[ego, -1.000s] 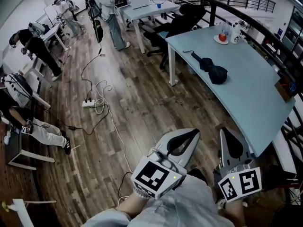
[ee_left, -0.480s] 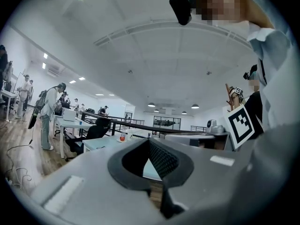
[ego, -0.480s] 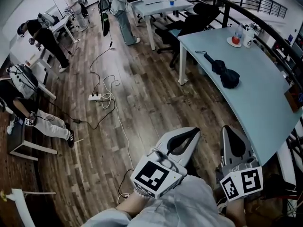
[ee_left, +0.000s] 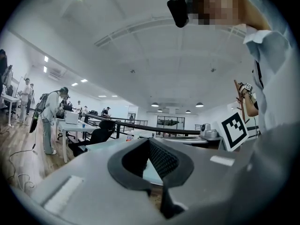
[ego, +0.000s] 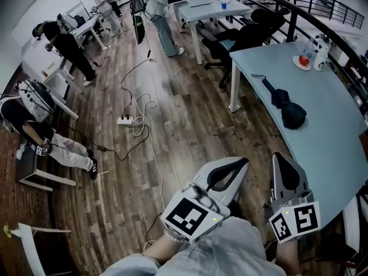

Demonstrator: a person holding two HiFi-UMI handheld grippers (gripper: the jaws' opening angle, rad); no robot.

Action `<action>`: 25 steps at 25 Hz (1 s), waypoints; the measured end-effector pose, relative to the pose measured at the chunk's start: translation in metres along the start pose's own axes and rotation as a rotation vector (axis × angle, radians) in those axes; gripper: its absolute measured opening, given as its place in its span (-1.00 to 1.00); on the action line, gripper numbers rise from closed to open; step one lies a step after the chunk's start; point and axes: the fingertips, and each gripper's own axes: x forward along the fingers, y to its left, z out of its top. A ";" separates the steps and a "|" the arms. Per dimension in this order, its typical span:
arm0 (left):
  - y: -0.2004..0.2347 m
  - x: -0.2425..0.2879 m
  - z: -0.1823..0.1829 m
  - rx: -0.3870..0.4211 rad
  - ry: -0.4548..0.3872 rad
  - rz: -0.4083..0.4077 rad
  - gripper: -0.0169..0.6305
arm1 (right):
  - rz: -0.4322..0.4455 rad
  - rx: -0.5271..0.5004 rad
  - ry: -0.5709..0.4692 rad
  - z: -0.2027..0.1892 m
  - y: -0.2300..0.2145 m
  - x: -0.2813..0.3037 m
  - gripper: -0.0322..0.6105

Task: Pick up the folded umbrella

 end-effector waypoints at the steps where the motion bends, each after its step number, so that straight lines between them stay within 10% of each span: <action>1: 0.007 0.010 0.002 0.002 0.001 0.006 -0.93 | 0.010 0.002 0.000 0.001 -0.007 0.011 -0.90; 25: 0.115 0.176 0.037 0.010 -0.023 0.063 -0.93 | 0.028 -0.031 -0.003 0.035 -0.154 0.148 -0.90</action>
